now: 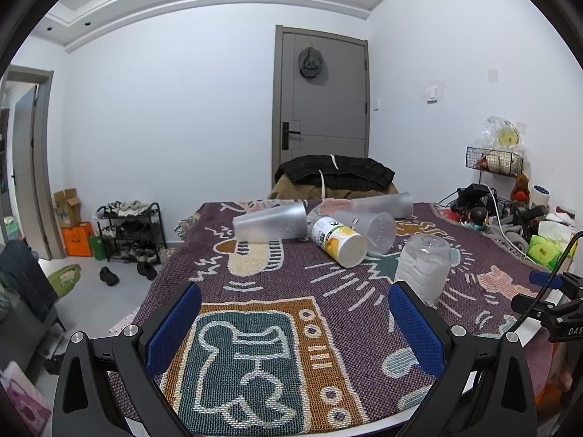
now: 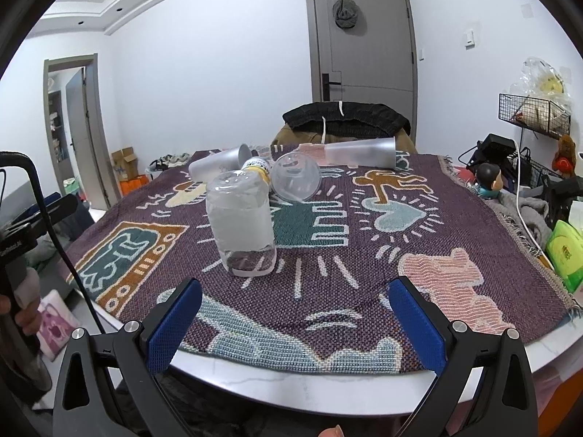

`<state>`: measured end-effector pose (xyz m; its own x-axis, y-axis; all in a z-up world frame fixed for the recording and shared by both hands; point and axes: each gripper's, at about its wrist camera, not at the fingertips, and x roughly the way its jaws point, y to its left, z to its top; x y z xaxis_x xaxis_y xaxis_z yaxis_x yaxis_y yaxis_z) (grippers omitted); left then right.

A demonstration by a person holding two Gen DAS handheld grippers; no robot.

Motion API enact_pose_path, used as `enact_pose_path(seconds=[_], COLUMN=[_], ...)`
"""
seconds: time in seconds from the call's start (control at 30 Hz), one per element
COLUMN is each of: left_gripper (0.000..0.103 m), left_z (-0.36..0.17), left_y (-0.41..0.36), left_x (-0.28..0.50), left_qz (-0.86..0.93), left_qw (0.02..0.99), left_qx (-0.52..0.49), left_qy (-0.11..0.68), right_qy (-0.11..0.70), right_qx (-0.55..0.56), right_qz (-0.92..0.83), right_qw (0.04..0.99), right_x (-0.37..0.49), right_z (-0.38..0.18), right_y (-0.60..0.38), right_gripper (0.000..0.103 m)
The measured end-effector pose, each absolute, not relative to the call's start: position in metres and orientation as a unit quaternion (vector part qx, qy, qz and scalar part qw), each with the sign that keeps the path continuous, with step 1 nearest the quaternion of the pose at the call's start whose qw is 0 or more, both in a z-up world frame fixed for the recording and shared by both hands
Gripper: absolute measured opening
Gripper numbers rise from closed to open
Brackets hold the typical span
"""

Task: Flip cup upside down

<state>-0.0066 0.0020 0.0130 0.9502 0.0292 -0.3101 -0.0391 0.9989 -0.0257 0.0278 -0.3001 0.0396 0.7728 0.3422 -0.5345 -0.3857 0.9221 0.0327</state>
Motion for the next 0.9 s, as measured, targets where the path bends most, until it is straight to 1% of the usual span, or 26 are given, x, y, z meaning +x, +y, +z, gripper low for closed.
enact_pose_path(seconds=[0.33, 0.9], left_gripper=[0.103, 0.103], left_z=[0.0198, 0.0209], left_y=[-0.0050, -0.0010], left_x=[-0.0094, -0.0129], left_qz=[0.014, 0.013], left_qw=[0.989, 0.989], left_qx=[-0.003, -0.011], left_qy=[0.149, 0.144], right_qy=[0.271, 0.273], right_qx=[-0.029, -0.033], right_qz=[0.193, 0.197], right_qw=[0.943, 0.941], right_x=[0.0280, 0.0278], right_z=[0.0402, 0.0383], right_y=[-0.3074, -0.3041], right_gripper=[0.103, 0.103])
